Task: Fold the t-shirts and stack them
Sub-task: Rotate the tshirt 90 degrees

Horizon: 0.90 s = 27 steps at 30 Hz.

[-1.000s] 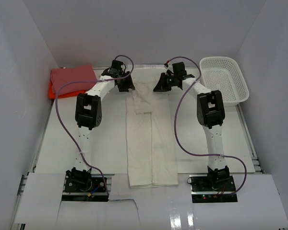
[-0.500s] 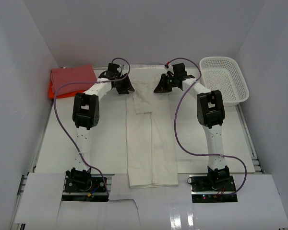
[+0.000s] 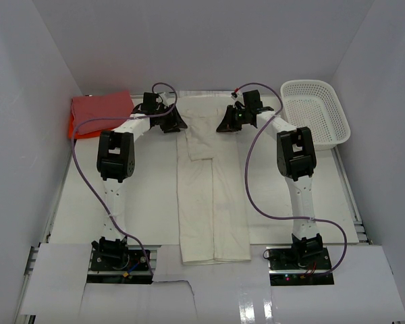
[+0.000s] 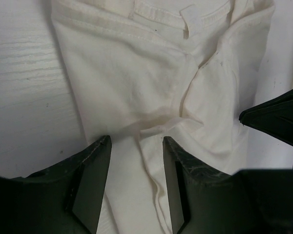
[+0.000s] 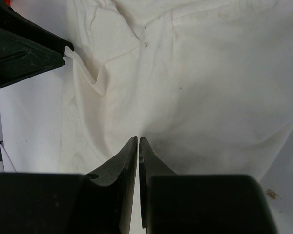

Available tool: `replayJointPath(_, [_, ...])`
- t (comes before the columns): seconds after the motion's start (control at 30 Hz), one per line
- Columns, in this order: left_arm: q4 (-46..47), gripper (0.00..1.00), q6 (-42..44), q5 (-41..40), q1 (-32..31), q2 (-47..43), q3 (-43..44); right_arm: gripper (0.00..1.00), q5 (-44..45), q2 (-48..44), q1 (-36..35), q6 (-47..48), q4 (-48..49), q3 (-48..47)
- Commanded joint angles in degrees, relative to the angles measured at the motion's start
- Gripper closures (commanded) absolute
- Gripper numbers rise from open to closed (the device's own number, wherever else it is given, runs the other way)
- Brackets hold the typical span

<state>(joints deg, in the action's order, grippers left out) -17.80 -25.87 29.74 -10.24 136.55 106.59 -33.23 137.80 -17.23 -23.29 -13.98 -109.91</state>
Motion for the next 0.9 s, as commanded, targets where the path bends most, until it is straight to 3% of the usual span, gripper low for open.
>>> replayJointPath(0.0, [0.58, 0.43, 1.79, 0.15, -0.04, -3.22, -0.5, 0.89, -0.61, 0.45, 0.54, 1.4, 0.09, 0.39])
replayJointPath(0.3, [-1.09, 0.56, 1.7, 0.14, -0.13, -2.26, 2.31, 0.89, -0.52, 1.25, 0.71, 1.23, -0.17, 0.4])
replayJointPath(0.53, [-1.09, 0.48, 1.43, 2.78, -0.22, -1.9, 3.45, 0.89, -0.43, 1.07, 0.71, 1.49, -0.61, 0.48])
replayJointPath(0.87, [-2.23, 0.48, 1.08, 3.05, -1.1, -0.59, 5.21, 0.89, -0.69, 1.16, 0.71, 1.49, -0.61, 0.48])
